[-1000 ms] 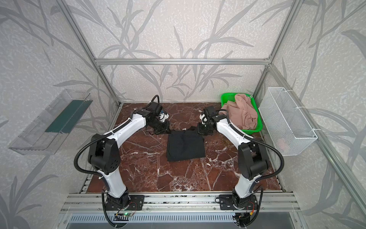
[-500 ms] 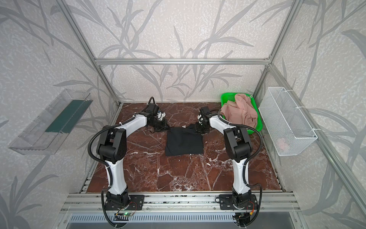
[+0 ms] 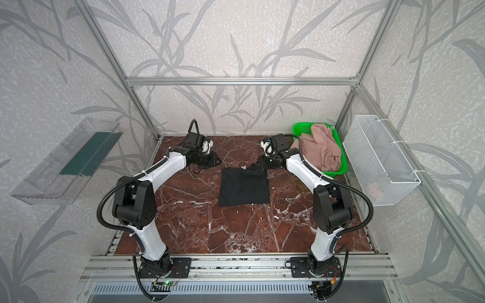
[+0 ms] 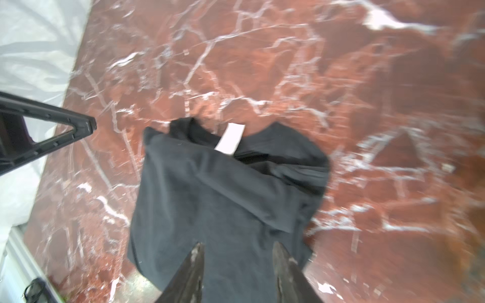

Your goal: Fold and stack the mixed laundry pile

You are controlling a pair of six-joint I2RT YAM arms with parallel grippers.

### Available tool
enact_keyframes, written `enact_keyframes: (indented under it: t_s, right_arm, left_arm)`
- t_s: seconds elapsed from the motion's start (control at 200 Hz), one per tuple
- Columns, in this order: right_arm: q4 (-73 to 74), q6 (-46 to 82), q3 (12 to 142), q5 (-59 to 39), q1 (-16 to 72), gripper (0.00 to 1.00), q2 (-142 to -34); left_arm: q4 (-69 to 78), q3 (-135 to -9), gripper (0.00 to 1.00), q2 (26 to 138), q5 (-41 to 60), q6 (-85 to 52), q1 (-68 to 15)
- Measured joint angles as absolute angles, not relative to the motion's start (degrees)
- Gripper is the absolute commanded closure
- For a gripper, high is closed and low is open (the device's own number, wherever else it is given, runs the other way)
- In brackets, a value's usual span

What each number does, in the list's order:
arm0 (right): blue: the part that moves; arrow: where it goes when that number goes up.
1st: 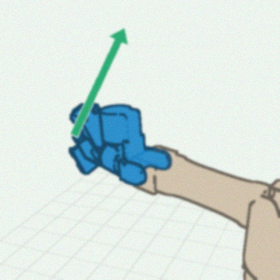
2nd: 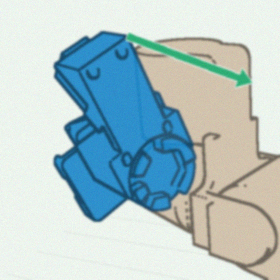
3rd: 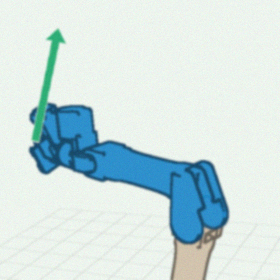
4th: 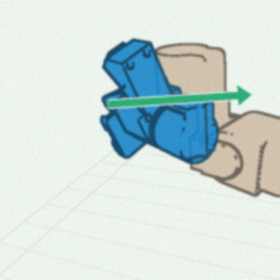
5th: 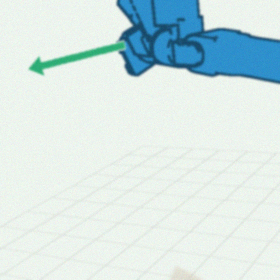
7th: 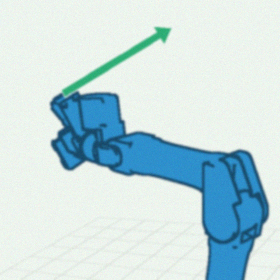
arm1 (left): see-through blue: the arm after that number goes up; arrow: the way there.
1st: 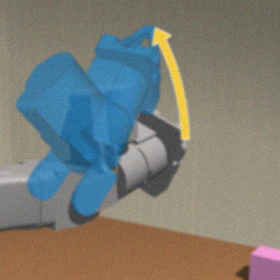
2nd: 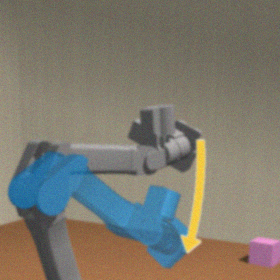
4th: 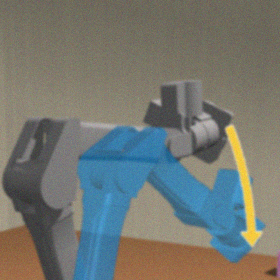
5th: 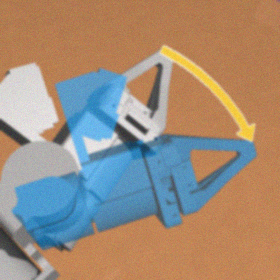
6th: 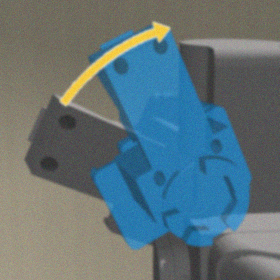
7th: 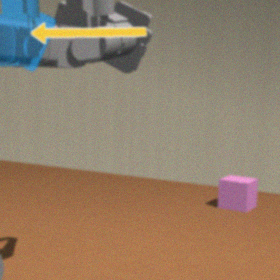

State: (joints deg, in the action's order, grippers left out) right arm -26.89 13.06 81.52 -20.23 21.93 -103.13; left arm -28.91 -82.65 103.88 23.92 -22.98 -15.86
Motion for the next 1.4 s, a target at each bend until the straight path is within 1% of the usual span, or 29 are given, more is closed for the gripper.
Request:
enact_keyframes:
  t_s: [0.17, 0.3, 0.39, 0.485, 0.74, 0.98, 1.095, 1.145, 1.185, 1.245, 1.33, 1.385, 1.4]
  right_arm:
    - [-26.59, 12.21, 81.45, -21.78, 25.04, 0.66, -108.12]
    - [-25.47, 12.49, 81.43, -21.71, 25.85, 0.7, -112.07]
    - [-25.08, 12.8, 82.13, -17.93, 25.78, 0.75, -115.26]
    - [-24.99, 13.5, 84.75, -12.56, 25.63, 0.76, -119.46]
    - [-23.77, 14.59, 95.94, -3.53, 24.99, 0.77, -127.09]
    - [-22.31, 15.86, 98.72, -1.74, 23.18, 0.77, -129.27]
    - [-22.63, 15.84, 104.05, -1.78, 22.63, 0.76, -132.68]
    - [-22.63, 15.86, 107.18, -2.0, 22.48, 0.76, -134.85]
    - [-22.87, 15.88, 109.86, -2.24, 22.37, 0.76, -136.77]
    - [-23.49, 15.86, 113.12, -2.66, 22.24, 0.74, -138.96]
    - [-25.96, 15.75, 117.49, -3.68, 22.09, 0.71, -141.16]
    - [-27.88, 15.35, 119.35, -4.38, 22.02, 0.68, -141.69]
    - [-28.36, 15.2, 119.59, -4.58, 22.0, 0.67, -141.69]
  left_arm:
    - [-27.59, -78.74, 0.85, 103.63, 25.89, -22.04, -20.86]
    - [-24.95, -75.44, 0.85, 107.31, 27.14, -23.05, -23.24]
    - [-22.57, -74.72, 0.87, 111.42, 26.26, -23.75, -22.85]
    - [-20.18, -74.96, 0.88, 115.24, 26.85, -24.58, -22.2]
    - [-16.16, -75.72, 0.88, 116.01, 26.04, -25.28, -21.89]
    - [-15.59, -75.7, 0.88, 116.05, 25.69, -25.15, -21.89]
    - [-15.27, -75.7, 0.88, 116.05, 25.58, -25.19, -21.89]
    - [-15.11, -75.7, 0.87, 116.05, 25.56, -25.26, -21.87]
    - [-15.05, -75.7, 0.84, 116.05, 25.52, -25.34, -21.85]
    - [-14.98, -75.7, 0.78, 116.05, 25.39, -25.71, -21.76]
    - [-14.92, -75.7, 0.67, 115.92, 24.99, -25.98, -21.54]
    - [-15.09, -75.61, 0.62, 115.5, 24.62, -26.52, -21.37]
    - [-15.18, -75.57, 0.59, 115.35, 24.47, -26.59, -21.32]
